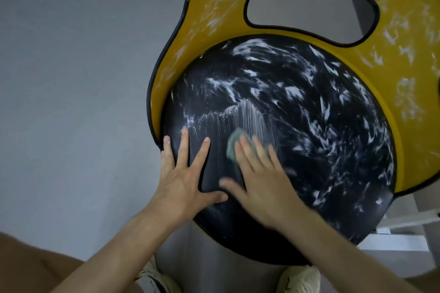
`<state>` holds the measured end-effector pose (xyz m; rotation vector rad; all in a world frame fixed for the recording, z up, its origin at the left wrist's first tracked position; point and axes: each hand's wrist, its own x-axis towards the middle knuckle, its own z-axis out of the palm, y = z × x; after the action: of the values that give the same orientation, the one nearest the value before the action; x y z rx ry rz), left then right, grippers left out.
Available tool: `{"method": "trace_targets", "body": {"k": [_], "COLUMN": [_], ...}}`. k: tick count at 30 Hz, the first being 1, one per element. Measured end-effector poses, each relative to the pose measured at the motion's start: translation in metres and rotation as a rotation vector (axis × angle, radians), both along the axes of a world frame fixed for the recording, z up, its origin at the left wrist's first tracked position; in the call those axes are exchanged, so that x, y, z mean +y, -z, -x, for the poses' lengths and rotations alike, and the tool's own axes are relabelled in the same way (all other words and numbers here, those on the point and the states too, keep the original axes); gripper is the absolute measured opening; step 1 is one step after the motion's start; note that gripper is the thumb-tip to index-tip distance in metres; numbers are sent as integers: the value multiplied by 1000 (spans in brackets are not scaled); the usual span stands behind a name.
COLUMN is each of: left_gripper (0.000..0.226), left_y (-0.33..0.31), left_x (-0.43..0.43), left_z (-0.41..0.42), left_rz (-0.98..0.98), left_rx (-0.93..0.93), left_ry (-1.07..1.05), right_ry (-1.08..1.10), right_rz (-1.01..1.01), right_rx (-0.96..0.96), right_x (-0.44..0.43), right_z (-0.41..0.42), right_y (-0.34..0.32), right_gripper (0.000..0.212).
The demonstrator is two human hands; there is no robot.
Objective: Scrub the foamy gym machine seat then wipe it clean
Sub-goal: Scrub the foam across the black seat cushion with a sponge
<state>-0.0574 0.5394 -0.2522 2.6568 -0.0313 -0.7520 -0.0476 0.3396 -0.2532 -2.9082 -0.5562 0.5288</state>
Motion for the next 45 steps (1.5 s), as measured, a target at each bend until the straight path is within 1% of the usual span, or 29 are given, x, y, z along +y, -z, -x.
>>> {"method": "trace_targets", "body": {"k": [3,5,7,10,12,15,19,21,23,26,28,29,32,34,36,38,40,43,45], "left_gripper": [122,122,122,120,121,122,122,122,124,125,126,125,123,123,123,123,123,123,123], "left_y": [-1,-2,-2,-2,-1,-1,-4,-3,-1,2,3,3,0,-2,-4,-4,-4,-4,-2], "left_x": [0,0,0,-1,-1,-2,-3,-2,0,1,1,0,-2,-2,-3,-4,-3,-4,-6], "left_z": [0,-1,-1,-1,-1,-2,-3,-3,-2,-1,-1,-1,-3,-3,-2,-3,-3,-4,-5], "left_rz": [-2,-1,4,14,5,-11,-39,-30,-19,6,10,1,-22,-30,-41,-36,-35,-48,-38], "left_rx": [4,9,6,16,20,21,38,33,29,10,18,20,13,12,24,33,27,25,42], "left_ry": [3,5,3,-4,-1,-1,13,10,9,3,-1,1,2,3,10,9,1,6,3], "right_ry": [95,136,79,-38,-65,-70,66,105,53,-80,-158,-163,-138,-45,51,132,104,-10,-82], "right_rz": [-1,-20,-26,-12,16,8,10,12,-14,-69,-29,-13,24,38,56,47,40,18,25], "right_rx": [38,66,50,21,25,8,4,16,17,25,36,49,25,-8,8,31,34,42,67], "right_x": [24,31,25,2,-10,-8,15,23,20,4,-8,-12,-7,-1,7,13,12,-3,-15], "right_z": [-73,-79,-43,37,60,19,-92,-109,-80,13,58,63,23,-34,-90,-112,-85,10,57], "right_y": [-1,-5,-6,-7,-5,-2,0,-3,-5,-10,-9,-8,-7,-4,-4,-8,-9,-11,-7], "right_gripper": [90,89,87,85,84,86,85,86,83,77,77,77,84,86,91,94,92,94,94]}}
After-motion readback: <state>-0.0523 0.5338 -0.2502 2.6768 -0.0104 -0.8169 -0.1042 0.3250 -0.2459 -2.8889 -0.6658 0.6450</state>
